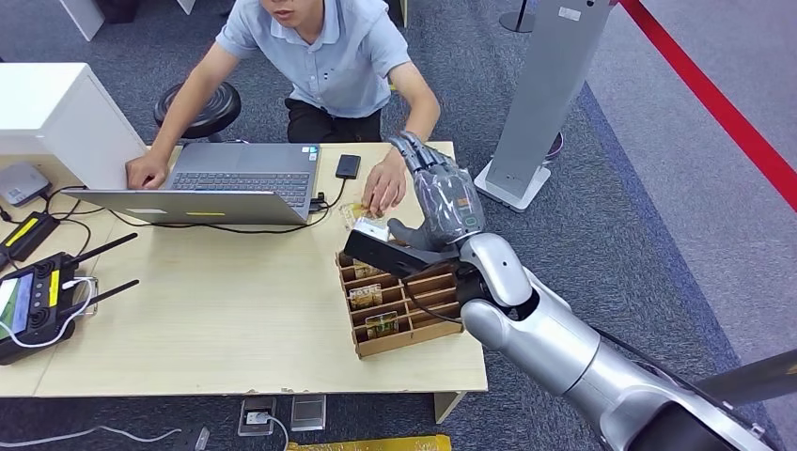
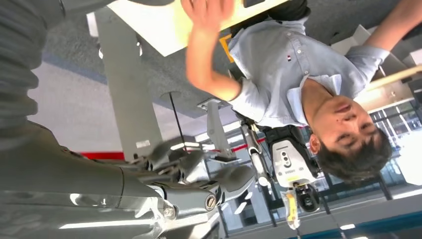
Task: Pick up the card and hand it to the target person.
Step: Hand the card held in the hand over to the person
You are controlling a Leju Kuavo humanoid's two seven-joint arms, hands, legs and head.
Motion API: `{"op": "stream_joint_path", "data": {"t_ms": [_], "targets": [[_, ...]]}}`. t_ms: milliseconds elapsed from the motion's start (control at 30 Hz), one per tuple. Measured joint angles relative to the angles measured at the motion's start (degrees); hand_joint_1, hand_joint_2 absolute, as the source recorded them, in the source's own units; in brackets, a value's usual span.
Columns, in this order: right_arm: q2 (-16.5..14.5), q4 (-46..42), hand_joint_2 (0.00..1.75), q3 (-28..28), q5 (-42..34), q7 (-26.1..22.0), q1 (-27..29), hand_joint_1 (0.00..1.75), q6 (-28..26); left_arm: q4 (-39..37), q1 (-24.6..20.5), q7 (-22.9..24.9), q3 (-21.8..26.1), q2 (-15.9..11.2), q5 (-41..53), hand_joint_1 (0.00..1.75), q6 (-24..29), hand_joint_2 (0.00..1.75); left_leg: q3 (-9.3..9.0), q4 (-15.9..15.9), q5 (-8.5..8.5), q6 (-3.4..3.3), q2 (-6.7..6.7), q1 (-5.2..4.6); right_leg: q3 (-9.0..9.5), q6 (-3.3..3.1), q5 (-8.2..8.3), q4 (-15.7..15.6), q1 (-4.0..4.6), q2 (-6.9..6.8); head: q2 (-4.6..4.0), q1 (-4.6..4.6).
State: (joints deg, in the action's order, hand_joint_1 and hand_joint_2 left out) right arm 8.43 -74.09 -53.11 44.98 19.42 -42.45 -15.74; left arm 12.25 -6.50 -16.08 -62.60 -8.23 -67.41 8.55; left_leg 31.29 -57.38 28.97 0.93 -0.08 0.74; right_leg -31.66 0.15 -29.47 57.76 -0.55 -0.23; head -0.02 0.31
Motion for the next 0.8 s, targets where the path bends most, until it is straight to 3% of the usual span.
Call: {"op": "stream_joint_path", "data": {"t_ms": [367,800], "targets": [[1.3,-2.3,1.75,4.7,-17.8,-8.1,4.6,0.00,-7.6,0.0,0.7,0.4,0.1,0.0,-1.0,0.00,1.5,0.00,0.00,0.0,0.00,0.00,0.00,0.00,-0.02,0.00,0.00,0.0,0.00,0.00,0.00,0.01],[7.5,-4.4,1.75,14.9,-41.4,-15.4,12.0,0.00,-16.2,0.0,1.0,2.3,1.1,0.0,-3.3,0.00,4.5,0.00,0.00,0.0,0.01,-0.01,0.00,-0.01,-0.02,0.00,0.00,0.0,-0.01,-0.01,0.00,-0.01]]}}
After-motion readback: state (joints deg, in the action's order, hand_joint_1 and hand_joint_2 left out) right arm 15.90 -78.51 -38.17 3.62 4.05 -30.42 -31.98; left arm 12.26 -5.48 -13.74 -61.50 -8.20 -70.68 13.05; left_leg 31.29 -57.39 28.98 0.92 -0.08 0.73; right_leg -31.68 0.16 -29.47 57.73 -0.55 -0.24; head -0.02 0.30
